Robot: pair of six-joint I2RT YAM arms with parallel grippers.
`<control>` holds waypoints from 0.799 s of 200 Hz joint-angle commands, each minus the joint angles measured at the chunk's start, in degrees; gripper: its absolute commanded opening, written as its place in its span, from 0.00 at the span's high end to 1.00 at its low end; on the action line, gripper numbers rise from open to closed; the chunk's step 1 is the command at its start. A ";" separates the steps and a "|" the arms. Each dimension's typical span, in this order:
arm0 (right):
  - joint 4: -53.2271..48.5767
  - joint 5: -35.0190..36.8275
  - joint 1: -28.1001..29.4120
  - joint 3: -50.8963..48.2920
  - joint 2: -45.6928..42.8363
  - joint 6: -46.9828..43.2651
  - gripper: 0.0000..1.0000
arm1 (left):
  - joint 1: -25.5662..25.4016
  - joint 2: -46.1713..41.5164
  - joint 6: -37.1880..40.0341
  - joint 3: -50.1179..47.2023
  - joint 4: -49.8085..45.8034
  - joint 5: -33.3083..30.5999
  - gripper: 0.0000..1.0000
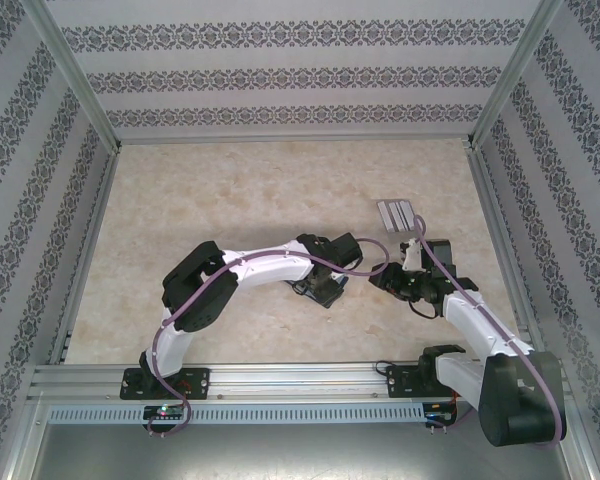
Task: Put the credit cards into the card holder
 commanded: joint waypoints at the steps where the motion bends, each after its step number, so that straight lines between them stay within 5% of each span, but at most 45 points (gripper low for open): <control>1: -0.38 -2.31 -0.72 1.50 0.68 -0.93 0.55 | 1.02 -0.58 -1.34 -1.16 0.94 3.16 0.42; 32: -0.15 -2.08 -0.72 0.89 0.64 -0.70 0.55 | 1.18 0.69 -1.25 -0.94 0.45 2.17 0.46; 160: -0.90 -1.45 -0.72 1.28 -0.14 -0.67 0.55 | 1.35 -1.42 0.98 -1.85 1.77 2.54 1.00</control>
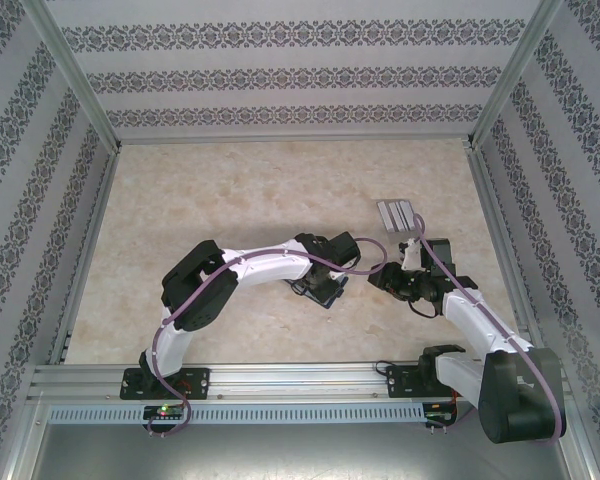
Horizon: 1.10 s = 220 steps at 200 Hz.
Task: Put the credit cards into the card holder
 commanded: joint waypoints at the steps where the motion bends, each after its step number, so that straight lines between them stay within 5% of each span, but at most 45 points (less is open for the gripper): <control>1: -0.57 -0.31 -0.68 1.10 -0.73 -0.72 0.55 | 0.83 -1.39 0.96 -1.37 0.95 0.44 1.00; 127: -0.60 -1.76 -0.71 2.97 0.99 -0.58 0.55 | 5.06 -7.50 0.01 -4.30 3.10 5.87 1.00; 145: -0.41 -1.53 -0.68 3.22 1.68 -0.59 0.55 | 4.97 -7.15 -0.44 -4.64 4.06 8.05 0.60; 158: -0.13 -2.10 -0.72 3.56 2.15 -0.27 0.55 | 4.83 -6.86 -0.70 -4.71 4.46 9.50 0.47; 220: 0.37 -2.05 -0.71 4.29 3.92 -0.64 0.56 | 4.28 -2.78 -0.46 -3.18 3.20 9.40 0.43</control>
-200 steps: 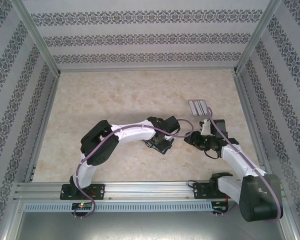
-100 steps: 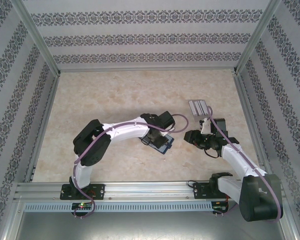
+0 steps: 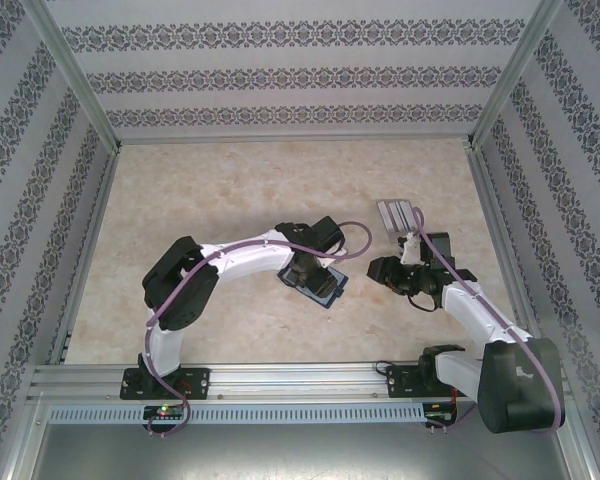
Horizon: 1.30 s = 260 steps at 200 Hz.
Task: Put the credit cards into the card holder
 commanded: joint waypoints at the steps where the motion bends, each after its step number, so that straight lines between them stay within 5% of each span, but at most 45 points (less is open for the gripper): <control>1: 0.16 -1.10 -0.71 1.40 0.74 -0.72 0.56 | -0.51 2.42 -0.16 1.09 -0.06 1.21 0.43; 168: 1.91 -1.36 -0.72 0.82 3.41 -1.35 0.54 | -7.20 4.10 -1.08 6.60 -6.50 -12.19 0.39; 260: 1.39 -1.54 -0.72 1.05 4.16 -1.90 0.54 | -7.20 9.02 0.17 7.97 -6.46 -10.84 0.45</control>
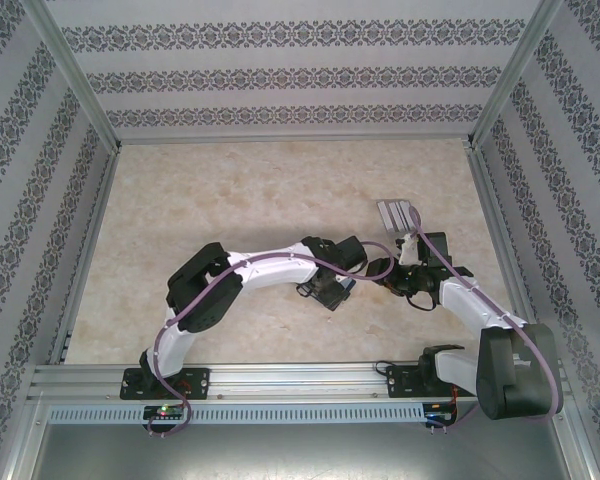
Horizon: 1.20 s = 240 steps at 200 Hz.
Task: Put the credit cards into the card holder
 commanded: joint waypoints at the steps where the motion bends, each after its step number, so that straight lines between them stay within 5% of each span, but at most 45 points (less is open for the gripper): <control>1: 0.10 -1.17 -0.72 1.05 0.38 -1.38 0.54 | -0.38 2.15 0.12 1.20 -2.73 0.10 0.45; 38: 0.07 -1.06 -0.72 1.14 0.68 -1.30 0.54 | -0.25 2.36 0.96 1.09 -2.46 0.29 0.67; 104: -0.99 -1.03 -0.72 1.49 -0.33 -1.47 0.54 | -0.20 1.57 2.45 2.11 -3.54 -2.47 0.86; 155: -0.87 -0.08 -0.72 1.58 -1.65 -0.01 0.54 | 1.22 -1.19 2.22 1.59 -2.36 -1.56 0.89; 240: 8.31 -8.11 -0.54 0.50 1.87 8.23 0.54 | 8.33 -4.93 -3.97 -3.81 8.00 21.30 0.94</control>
